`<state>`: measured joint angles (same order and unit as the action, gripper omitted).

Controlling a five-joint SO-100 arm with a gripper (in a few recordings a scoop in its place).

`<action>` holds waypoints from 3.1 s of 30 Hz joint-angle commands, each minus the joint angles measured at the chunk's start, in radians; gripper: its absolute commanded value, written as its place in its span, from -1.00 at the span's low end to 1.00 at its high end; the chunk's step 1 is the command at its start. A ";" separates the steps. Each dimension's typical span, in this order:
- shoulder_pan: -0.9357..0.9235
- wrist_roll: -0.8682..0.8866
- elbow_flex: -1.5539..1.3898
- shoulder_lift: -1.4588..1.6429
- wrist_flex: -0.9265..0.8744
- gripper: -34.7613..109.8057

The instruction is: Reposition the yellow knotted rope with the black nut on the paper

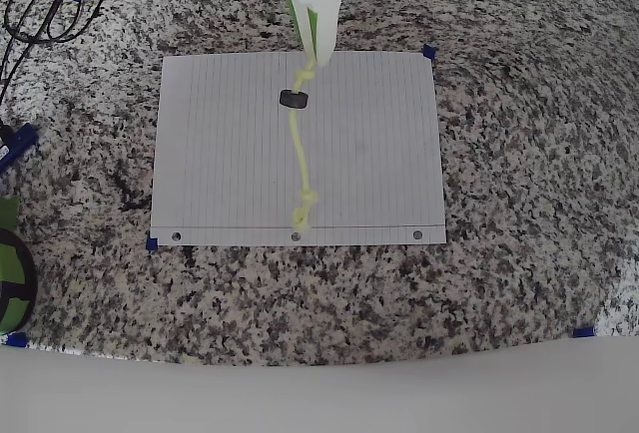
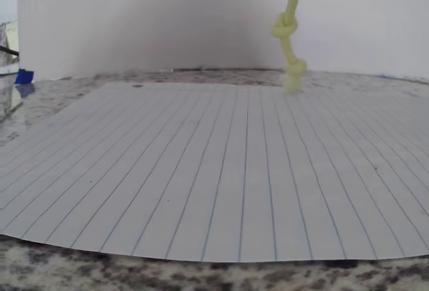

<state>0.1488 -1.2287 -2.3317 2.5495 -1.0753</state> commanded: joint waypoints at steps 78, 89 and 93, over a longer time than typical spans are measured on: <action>0.060 -0.080 -0.218 0.112 0.067 -0.45; -0.189 -0.080 -0.359 0.166 0.121 -0.45; -0.242 -0.080 -0.399 0.178 0.135 -0.39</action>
<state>-0.0552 -1.3085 -2.7305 2.7105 -0.9541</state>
